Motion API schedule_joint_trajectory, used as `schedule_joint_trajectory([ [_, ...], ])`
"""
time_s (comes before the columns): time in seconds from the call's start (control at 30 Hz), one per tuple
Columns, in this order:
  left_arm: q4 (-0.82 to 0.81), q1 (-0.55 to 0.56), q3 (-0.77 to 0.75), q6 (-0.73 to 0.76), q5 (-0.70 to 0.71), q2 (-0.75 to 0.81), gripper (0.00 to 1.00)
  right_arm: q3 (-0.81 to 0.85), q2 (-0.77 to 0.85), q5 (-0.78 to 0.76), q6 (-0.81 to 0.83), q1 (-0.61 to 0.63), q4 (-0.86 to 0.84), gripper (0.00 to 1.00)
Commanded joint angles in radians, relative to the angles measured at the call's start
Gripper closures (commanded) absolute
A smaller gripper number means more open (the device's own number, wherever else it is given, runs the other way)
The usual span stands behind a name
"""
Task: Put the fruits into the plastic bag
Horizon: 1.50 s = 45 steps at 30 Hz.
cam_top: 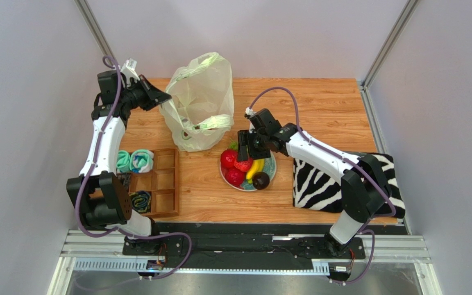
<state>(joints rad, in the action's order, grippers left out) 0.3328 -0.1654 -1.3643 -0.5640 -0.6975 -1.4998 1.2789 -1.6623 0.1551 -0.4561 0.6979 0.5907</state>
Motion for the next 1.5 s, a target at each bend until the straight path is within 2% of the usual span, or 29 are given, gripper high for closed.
schedule_joint_trajectory([
  [0.0,-0.017,0.003,-0.013,-0.005,-0.002,0.038,1.0,0.053,-0.002,0.006,0.005,0.005,0.012,0.44],
  [0.07,-0.017,0.003,-0.012,-0.005,-0.002,0.038,1.0,0.05,0.006,0.003,0.005,0.005,0.012,0.51],
  [0.27,-0.018,0.003,-0.012,-0.007,-0.005,0.035,1.0,0.046,0.028,0.012,0.014,0.005,0.003,0.64],
  [0.47,-0.023,0.003,-0.009,0.001,-0.016,0.041,1.0,0.01,0.145,-0.078,0.039,-0.001,-0.003,0.65],
  [0.57,-0.021,0.003,-0.001,0.006,-0.019,0.049,1.0,0.02,0.208,-0.132,0.065,-0.052,0.006,0.66],
  [0.77,-0.026,0.003,0.031,0.006,-0.023,0.069,1.0,0.192,0.213,-0.185,0.097,-0.152,-0.029,0.68],
  [0.9,-0.031,0.003,0.065,-0.004,-0.023,0.085,1.0,0.368,0.147,-0.135,0.089,-0.147,-0.075,0.69],
  [1.13,-0.041,0.003,0.1,-0.017,-0.025,0.116,1.0,0.652,-0.04,-0.109,0.12,-0.046,-0.086,0.7],
  [1.4,-0.031,0.003,0.105,-0.016,-0.028,0.124,1.0,0.98,-0.322,-0.112,0.207,0.017,0.113,0.7],
  [1.47,-0.031,0.003,0.105,-0.017,-0.03,0.124,1.0,1.002,-0.35,-0.117,0.212,0.017,0.138,0.7],
])
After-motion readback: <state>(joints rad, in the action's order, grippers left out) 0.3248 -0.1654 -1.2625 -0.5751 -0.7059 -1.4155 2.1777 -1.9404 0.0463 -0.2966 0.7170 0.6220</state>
